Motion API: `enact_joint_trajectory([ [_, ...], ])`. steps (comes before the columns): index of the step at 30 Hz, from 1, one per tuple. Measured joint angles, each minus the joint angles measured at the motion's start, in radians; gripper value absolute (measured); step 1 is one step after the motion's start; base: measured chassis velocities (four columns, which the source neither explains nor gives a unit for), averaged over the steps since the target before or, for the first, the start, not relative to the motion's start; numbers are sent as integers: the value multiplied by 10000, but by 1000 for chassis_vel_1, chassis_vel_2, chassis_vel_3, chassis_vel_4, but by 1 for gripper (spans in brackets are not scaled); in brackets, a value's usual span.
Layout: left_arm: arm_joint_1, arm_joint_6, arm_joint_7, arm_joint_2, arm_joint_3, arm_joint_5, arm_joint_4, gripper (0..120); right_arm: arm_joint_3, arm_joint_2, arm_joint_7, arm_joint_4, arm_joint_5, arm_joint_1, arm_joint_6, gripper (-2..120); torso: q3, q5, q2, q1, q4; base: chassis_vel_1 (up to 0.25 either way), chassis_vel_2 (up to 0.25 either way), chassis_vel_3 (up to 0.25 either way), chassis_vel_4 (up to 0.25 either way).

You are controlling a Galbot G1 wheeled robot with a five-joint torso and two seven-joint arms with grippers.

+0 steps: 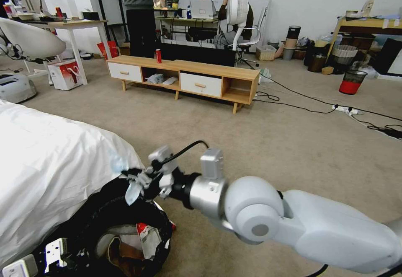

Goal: Pick up the trash bin, then pick up the garbage from the floor and place it into the trash bin.

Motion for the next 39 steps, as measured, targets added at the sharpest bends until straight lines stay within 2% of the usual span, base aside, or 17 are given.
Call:
enact_joint_trajectory([
  [5,-39,0,-46,167,-40,-108,5,0,-603,122,484,-37,192,114,-623,0,0,0,0,0,0,0,0,0,0],
  [16,-88,-6,-81,279,-106,-234,41,0,-1254,404,816,-318,383,105,-1275,0,-1,1,0,0,0,0,0,0,0],
  [39,-188,-13,-78,199,-61,-274,54,0,-2143,1704,1158,-1828,-10,-168,-1528,0,0,0,0,0,1,0,0,0,0],
])
